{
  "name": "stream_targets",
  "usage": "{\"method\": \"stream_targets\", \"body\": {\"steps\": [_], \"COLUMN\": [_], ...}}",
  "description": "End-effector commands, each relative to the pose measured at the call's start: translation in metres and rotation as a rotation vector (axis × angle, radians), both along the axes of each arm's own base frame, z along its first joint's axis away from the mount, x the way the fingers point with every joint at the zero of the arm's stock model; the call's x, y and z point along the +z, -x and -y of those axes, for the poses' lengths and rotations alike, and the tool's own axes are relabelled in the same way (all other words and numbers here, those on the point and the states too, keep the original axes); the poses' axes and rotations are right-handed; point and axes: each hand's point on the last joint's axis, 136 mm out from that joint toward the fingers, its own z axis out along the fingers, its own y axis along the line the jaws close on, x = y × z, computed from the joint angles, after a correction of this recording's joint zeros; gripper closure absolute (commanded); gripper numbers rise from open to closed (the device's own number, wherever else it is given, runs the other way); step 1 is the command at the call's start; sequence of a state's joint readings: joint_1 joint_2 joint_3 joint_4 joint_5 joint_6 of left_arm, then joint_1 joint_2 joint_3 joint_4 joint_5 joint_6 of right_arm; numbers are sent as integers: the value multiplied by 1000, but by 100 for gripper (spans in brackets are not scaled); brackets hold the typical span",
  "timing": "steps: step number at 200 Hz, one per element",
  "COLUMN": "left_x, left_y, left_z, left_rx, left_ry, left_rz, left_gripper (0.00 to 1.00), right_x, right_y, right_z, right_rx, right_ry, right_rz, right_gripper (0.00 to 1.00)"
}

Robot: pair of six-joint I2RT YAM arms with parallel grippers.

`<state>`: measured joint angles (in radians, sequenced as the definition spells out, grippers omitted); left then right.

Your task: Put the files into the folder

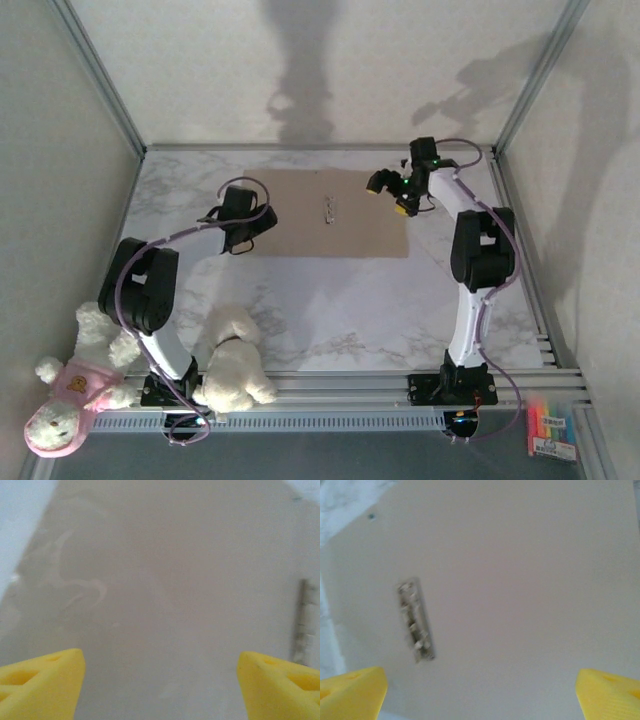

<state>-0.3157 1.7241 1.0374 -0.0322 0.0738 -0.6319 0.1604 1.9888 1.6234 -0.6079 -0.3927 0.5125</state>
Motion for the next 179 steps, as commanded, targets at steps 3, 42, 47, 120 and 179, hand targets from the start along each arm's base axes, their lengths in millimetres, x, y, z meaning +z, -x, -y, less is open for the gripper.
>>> {"method": "stream_targets", "body": {"steps": [3,42,47,120,179], "left_x": [50,73,73,45,22], "left_y": [1,26,30,77,88], "left_z": [43,142,154,250,275], "left_rx": [-115,-398,-434,-698,-728], "left_ry": [-17,74,87,143,163], "left_rz": [109,168,169,95,52], "left_gripper": [20,21,21,21,22], "right_x": [47,30,27,-68,-93], "right_y": [38,116,125,234,235], "right_z": [5,30,32,63,87], "right_rx": [-18,-149,-162,-323,-415], "right_ry": [-48,-55,-65,-41,-16], "right_rz": [43,-36,-42,-272,-290], "right_gripper": [2,2,2,1,1]}}
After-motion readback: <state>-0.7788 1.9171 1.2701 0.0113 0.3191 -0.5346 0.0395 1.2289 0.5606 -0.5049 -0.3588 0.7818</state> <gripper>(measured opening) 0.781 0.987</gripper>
